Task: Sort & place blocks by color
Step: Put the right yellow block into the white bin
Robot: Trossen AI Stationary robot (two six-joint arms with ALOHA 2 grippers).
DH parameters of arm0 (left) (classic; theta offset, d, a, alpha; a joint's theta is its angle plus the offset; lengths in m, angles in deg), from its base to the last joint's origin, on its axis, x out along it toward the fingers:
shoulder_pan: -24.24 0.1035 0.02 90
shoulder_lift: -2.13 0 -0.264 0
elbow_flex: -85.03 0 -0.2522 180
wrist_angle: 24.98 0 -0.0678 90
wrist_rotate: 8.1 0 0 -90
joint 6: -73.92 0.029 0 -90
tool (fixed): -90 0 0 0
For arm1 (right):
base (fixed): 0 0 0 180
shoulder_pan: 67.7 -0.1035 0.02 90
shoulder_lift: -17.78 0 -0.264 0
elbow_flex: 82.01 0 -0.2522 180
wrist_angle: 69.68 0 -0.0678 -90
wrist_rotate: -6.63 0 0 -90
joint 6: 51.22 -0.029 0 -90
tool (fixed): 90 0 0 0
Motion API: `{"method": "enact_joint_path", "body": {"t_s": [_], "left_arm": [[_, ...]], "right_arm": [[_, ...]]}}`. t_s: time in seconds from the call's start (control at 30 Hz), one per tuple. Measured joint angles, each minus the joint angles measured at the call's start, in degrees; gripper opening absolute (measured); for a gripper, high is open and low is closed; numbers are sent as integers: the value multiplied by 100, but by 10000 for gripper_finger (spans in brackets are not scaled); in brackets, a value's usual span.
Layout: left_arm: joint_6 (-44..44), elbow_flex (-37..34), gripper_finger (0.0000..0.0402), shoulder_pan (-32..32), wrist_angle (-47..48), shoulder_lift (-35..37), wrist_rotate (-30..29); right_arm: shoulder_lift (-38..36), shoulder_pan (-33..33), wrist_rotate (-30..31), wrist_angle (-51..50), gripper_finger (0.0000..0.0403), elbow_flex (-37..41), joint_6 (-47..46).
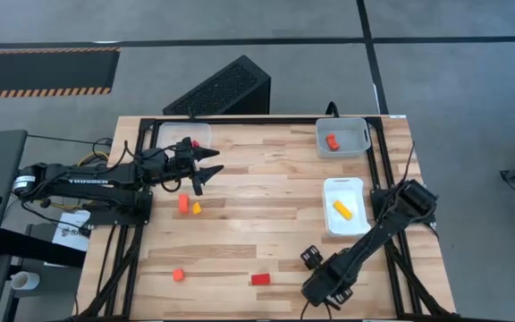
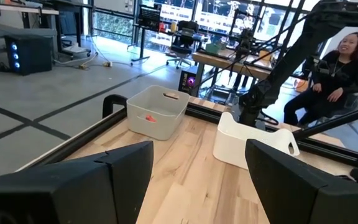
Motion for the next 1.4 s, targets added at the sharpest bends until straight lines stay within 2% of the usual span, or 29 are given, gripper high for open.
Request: {"method": "enact_joint_path", "body": {"t_s": [0.13, 0.27, 0.6, 0.8, 1.0, 1.17, 1.27, 1.4], "left_arm": [[2, 0, 242, 1, -1, 0, -1], [3, 0, 242, 1, -5, 0, -1], [2, 0, 242, 1, -9, 0, -131], [-1, 0, 242, 1, -3, 0, -134], [-55, 0, 242, -2, -3, 0, -134], [-101, 0, 242, 1, -3, 0, -134], [-101, 0, 242, 1, 12, 0, -132], [-91, 0, 242, -1, 47, 0, -132]], "right_arm": [[113, -13, 68, -8, 307, -13, 213], [85, 23, 129, -26, 272, -6, 277], [26, 195, 105, -50, 119, -2, 204], [50, 205, 105, -238, 118, -140, -149], [-49, 417, 433, -303, 152, -537, -483], [-554, 617, 397, 42, 132, -610, -653], [-984, 715, 809, -83, 119, -577, -634], [-1685, 841, 1434, -302, 129, -427, -755]]}}
